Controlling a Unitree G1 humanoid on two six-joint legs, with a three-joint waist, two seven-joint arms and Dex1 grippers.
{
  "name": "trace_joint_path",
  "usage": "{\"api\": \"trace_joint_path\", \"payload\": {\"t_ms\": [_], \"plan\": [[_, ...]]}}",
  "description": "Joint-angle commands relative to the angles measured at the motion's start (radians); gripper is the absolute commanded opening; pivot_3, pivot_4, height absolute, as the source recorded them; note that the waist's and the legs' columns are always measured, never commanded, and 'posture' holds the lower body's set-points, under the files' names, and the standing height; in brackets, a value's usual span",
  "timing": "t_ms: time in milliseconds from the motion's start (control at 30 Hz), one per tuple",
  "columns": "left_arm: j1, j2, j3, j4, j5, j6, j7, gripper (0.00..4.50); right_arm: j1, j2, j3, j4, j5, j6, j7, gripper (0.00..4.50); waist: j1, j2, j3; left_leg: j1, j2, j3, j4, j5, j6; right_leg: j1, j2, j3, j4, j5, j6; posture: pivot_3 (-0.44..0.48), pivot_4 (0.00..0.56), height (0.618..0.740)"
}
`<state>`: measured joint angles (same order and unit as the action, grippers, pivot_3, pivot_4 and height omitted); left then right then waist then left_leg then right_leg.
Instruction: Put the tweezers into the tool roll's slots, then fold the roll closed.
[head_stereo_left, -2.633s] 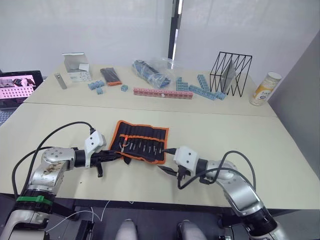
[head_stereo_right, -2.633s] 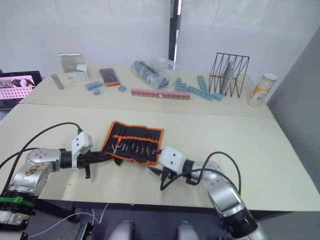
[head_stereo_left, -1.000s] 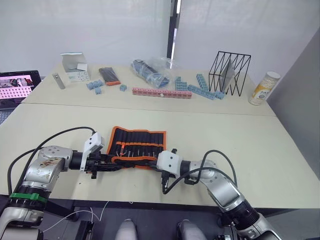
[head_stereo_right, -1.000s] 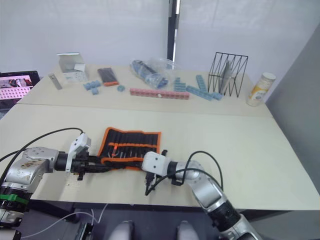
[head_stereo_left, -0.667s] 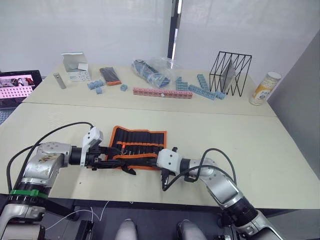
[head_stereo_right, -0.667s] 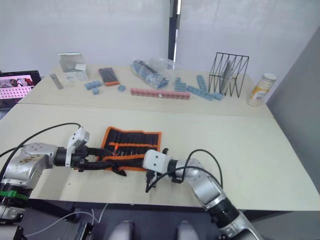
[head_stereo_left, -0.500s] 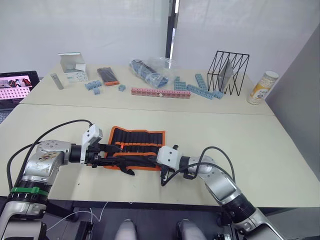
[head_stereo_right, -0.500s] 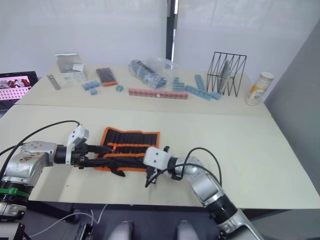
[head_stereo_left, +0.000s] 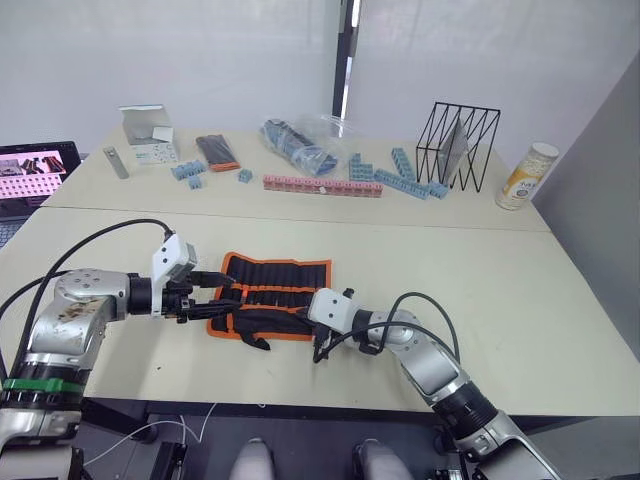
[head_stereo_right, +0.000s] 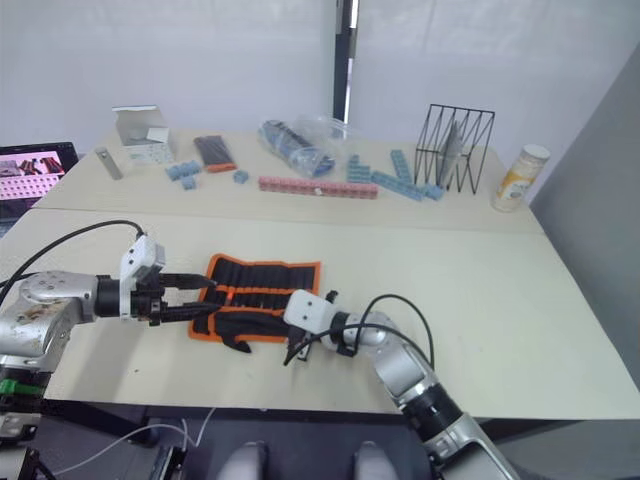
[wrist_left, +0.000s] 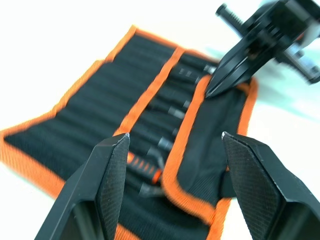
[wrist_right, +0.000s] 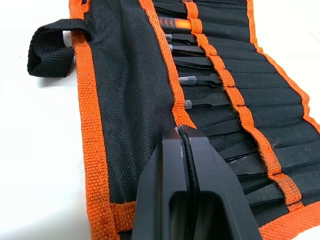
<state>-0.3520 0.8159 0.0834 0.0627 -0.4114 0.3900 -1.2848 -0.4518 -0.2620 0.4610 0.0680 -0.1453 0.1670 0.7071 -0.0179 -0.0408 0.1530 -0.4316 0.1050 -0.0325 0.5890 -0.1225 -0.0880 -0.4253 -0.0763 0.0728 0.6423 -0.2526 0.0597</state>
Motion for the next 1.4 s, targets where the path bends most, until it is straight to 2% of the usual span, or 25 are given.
{"api": "trace_joint_path", "payload": {"t_ms": [33, 67, 100, 233, 400, 767, 1033, 1167, 1400], "plan": [[0.047, -0.035, 0.023, -0.087, -0.044, 0.013, 0.045, 3.15, 0.010, -0.009, 0.001, 0.011, -0.022, 0.008, -0.011, 0.00, 0.000, 0.000, 0.000, 0.000, 0.000, 0.000, 0.000, 0.000, 0.000, 0.000, 0.000, 0.000, 0.000, 0.000, 0.000, 0.000, 0.150, 0.740], [0.064, -0.053, 0.020, -0.095, -0.040, 0.006, 0.066, 3.15, 0.011, -0.007, 0.002, 0.009, -0.022, 0.009, -0.009, 0.00, 0.001, 0.000, 0.000, 0.000, 0.000, 0.000, 0.000, 0.000, 0.000, 0.000, 0.000, 0.000, 0.000, 0.000, 0.000, 0.000, 0.150, 0.740], [0.079, -0.076, 0.018, -0.099, -0.040, -0.004, 0.085, 2.89, 0.012, -0.007, 0.003, 0.006, -0.023, 0.011, -0.008, 0.00, 0.001, 0.000, 0.000, 0.000, 0.000, 0.000, 0.000, 0.000, 0.000, 0.000, 0.000, 0.000, 0.000, 0.000, 0.000, 0.000, 0.150, 0.740], [0.088, -0.152, 0.026, -0.094, -0.035, -0.008, 0.174, 1.64, 0.017, -0.008, 0.007, -0.001, -0.027, 0.016, -0.004, 0.00, 0.003, 0.000, 0.000, 0.000, 0.000, 0.000, 0.001, 0.000, 0.000, 0.001, 0.000, 0.000, 0.000, 0.000, 0.000, 0.000, 0.150, 0.740], [0.110, -0.194, 0.007, -0.046, 0.043, -0.066, 0.274, 0.02, 0.027, -0.014, 0.010, -0.017, -0.028, 0.023, 0.002, 0.00, 0.002, 0.000, 0.000, 0.001, 0.000, 0.000, 0.001, 0.000, 0.000, 0.001, 0.000, 0.000, 0.000, 0.000, 0.000, 0.000, 0.150, 0.740], [0.142, -0.278, -0.047, 0.040, 0.135, -0.153, 0.386, 0.02, 0.043, 0.004, -0.009, -0.079, -0.032, 0.061, -0.031, 0.00, 0.006, 0.000, 0.000, 0.002, 0.000, 0.000, 0.001, -0.003, -0.005, 0.002, 0.000, 0.000, -0.001, 0.000, 0.000, 0.000, 0.150, 0.740], [0.152, -0.283, -0.066, 0.039, 0.143, -0.159, 0.391, 0.02, 0.072, 0.109, -0.007, -0.237, 0.036, 0.070, -0.069, 0.00, 0.004, 0.001, 0.000, 0.002, 0.000, 0.000, 0.001, -0.003, -0.005, 0.001, 0.000, 0.000, 0.000, 0.000, 0.000, 0.000, 0.150, 0.740], [0.153, -0.276, -0.069, 0.021, 0.137, -0.141, 0.389, 0.02, 0.096, 0.185, 0.024, -0.186, -0.025, 0.053, -0.177, 0.00, 0.005, 0.001, 0.000, 0.002, 0.000, 0.000, 0.001, -0.003, -0.005, 0.002, 0.000, 0.000, -0.001, 0.000, 0.000, 0.000, 0.150, 0.740], [0.169, -0.245, -0.061, -0.005, 0.129, -0.118, 0.368, 0.02, 0.158, 0.227, 0.081, -0.036, -0.128, 0.021, -0.337, 0.00, 0.001, 0.001, 0.000, 0.002, 0.000, 0.000, 0.000, -0.004, -0.006, 0.001, -0.001, 0.000, -0.001, 0.000, 0.000, 0.000, 0.150, 0.740]]}}
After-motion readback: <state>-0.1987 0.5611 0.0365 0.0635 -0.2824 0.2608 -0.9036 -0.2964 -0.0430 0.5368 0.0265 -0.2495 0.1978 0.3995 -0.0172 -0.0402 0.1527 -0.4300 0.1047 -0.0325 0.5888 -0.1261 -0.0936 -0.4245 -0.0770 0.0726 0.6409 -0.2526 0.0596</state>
